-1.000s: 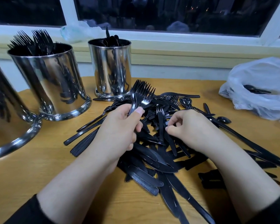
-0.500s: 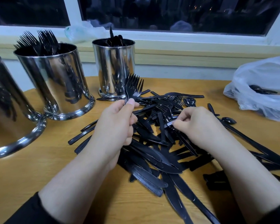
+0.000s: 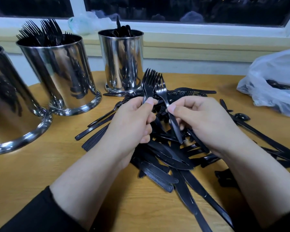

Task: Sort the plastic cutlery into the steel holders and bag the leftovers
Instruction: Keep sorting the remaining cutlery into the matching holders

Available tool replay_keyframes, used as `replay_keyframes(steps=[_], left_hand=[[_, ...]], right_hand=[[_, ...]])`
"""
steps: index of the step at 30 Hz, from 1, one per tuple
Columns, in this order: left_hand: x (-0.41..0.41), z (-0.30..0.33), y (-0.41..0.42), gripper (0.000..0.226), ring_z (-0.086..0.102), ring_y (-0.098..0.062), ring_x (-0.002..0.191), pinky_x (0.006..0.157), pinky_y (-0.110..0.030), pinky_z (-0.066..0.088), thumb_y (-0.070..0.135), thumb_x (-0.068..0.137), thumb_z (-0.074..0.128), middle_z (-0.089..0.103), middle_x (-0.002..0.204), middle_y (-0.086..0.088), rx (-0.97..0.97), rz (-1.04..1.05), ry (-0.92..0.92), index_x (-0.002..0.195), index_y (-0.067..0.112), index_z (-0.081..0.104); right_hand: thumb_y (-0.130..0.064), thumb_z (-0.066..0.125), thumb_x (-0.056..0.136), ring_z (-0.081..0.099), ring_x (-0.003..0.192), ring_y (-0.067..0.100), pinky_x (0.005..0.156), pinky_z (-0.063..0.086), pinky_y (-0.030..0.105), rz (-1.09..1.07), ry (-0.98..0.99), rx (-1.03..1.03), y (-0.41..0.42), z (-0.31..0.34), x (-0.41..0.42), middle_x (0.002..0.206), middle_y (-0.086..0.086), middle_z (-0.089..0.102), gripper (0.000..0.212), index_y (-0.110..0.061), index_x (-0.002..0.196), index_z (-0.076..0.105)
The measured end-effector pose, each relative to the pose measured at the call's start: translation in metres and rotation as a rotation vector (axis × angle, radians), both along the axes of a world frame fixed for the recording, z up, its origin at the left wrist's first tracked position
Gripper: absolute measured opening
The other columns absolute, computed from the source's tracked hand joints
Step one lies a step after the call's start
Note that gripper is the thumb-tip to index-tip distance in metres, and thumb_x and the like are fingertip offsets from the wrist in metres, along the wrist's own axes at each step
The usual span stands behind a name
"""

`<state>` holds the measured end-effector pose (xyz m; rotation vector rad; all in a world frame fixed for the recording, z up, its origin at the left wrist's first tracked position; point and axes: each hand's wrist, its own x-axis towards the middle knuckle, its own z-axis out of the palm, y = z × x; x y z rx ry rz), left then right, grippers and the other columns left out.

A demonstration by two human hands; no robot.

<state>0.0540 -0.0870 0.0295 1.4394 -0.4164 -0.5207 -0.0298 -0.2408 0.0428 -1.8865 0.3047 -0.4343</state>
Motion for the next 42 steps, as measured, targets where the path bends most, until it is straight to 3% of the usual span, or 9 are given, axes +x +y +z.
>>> replay_keyframes(steps=[4, 8, 16, 19, 23, 26, 30, 34, 42], left_hand=[[-0.005, 0.000, -0.001, 0.033, 0.028, -0.013, 0.058, 0.048, -0.027, 0.022, 0.035, 0.106, 0.054, 0.038, 0.077, -0.002, 0.025, -0.040, -0.046, 0.103, 0.003, 0.059], [-0.011, -0.002, -0.003, 0.032, 0.034, -0.010, 0.054, 0.046, -0.024, 0.030, 0.035, 0.106, 0.054, 0.040, 0.068, 0.003, 0.083, -0.077, -0.138, 0.100, 0.005, 0.064], [-0.008, 0.001, -0.002, 0.044, 0.040, -0.006, 0.055, 0.063, -0.032, 0.034, 0.042, 0.107, 0.048, 0.044, 0.056, 0.018, 0.179, -0.047, -0.238, 0.064, 0.040, 0.059], [-0.006, 0.000, -0.001, 0.042, 0.040, -0.010, 0.058, 0.066, -0.040, 0.036, 0.046, 0.107, 0.046, 0.043, 0.056, 0.016, 0.207, -0.049, -0.263, 0.067, 0.040, 0.059], [-0.006, 0.002, 0.001, 0.037, 0.054, -0.001, 0.061, 0.068, -0.027, 0.044, 0.042, 0.108, 0.042, 0.061, 0.065, 0.016, 0.239, -0.057, -0.354, 0.081, 0.028, 0.063], [-0.008, 0.004, 0.001, 0.033, 0.057, -0.013, 0.059, 0.057, -0.030, 0.048, 0.036, 0.110, 0.041, 0.062, 0.069, 0.002, 0.136, -0.112, -0.223, 0.090, 0.017, 0.058], [-0.013, 0.004, 0.000, 0.032, 0.031, -0.014, 0.048, 0.043, -0.025, 0.026, 0.041, 0.108, 0.043, 0.043, 0.065, 0.000, 0.087, -0.184, -0.078, 0.096, 0.016, 0.058], [-0.016, 0.008, 0.003, 0.044, 0.026, -0.012, 0.045, 0.039, -0.021, 0.022, 0.053, 0.105, 0.042, 0.039, 0.064, -0.001, 0.055, -0.280, -0.007, 0.101, 0.014, 0.061], [-0.016, 0.011, 0.003, 0.051, 0.025, -0.014, 0.041, 0.039, -0.022, 0.019, 0.062, 0.100, 0.043, 0.039, 0.056, -0.002, 0.159, -0.336, 0.038, 0.080, 0.017, 0.050]], right_hand=[[-0.028, 0.071, 0.092, 0.054, 0.059, 0.014, 0.062, 0.047, 0.028, 0.020, 0.039, -0.073, 0.003, 0.004, -0.003, 0.067, 0.007, 0.068, 0.019, -0.017, 0.077, 0.076], [-0.034, 0.071, 0.090, 0.049, 0.059, 0.019, 0.057, 0.039, 0.029, 0.031, 0.076, -0.168, 0.007, 0.006, -0.005, 0.073, 0.015, 0.068, 0.026, -0.014, 0.073, 0.073], [-0.042, 0.076, 0.085, 0.032, 0.046, 0.011, 0.043, 0.027, 0.015, 0.004, 0.063, -0.226, 0.006, 0.007, -0.006, 0.051, -0.002, 0.046, 0.030, -0.017, 0.069, 0.069], [-0.040, 0.076, 0.085, 0.035, 0.046, 0.008, 0.044, 0.030, 0.013, -0.010, 0.036, -0.236, 0.004, 0.007, -0.005, 0.052, -0.007, 0.050, 0.027, -0.018, 0.071, 0.069], [-0.036, 0.072, 0.089, 0.053, 0.053, 0.003, 0.054, 0.042, 0.013, -0.049, -0.033, -0.174, 0.003, 0.005, -0.004, 0.064, -0.008, 0.067, 0.012, -0.024, 0.085, 0.072], [-0.036, 0.065, 0.095, 0.059, 0.063, 0.006, 0.064, 0.050, 0.022, -0.050, -0.092, -0.075, 0.003, 0.002, -0.003, 0.074, -0.001, 0.068, 0.012, -0.029, 0.102, 0.071], [-0.030, 0.056, 0.102, 0.055, 0.063, 0.011, 0.061, 0.047, 0.022, -0.003, -0.123, -0.113, 0.004, 0.006, -0.004, 0.070, 0.002, 0.063, 0.029, -0.022, 0.076, 0.067], [-0.027, 0.049, 0.105, 0.055, 0.065, 0.012, 0.064, 0.048, 0.027, 0.012, -0.105, -0.103, 0.003, 0.005, -0.003, 0.073, 0.009, 0.065, 0.041, -0.004, 0.074, 0.063], [-0.029, 0.052, 0.104, 0.054, 0.062, 0.011, 0.062, 0.047, 0.020, 0.009, -0.128, -0.092, 0.005, 0.007, -0.004, 0.066, 0.004, 0.062, 0.041, -0.009, 0.069, 0.061]])
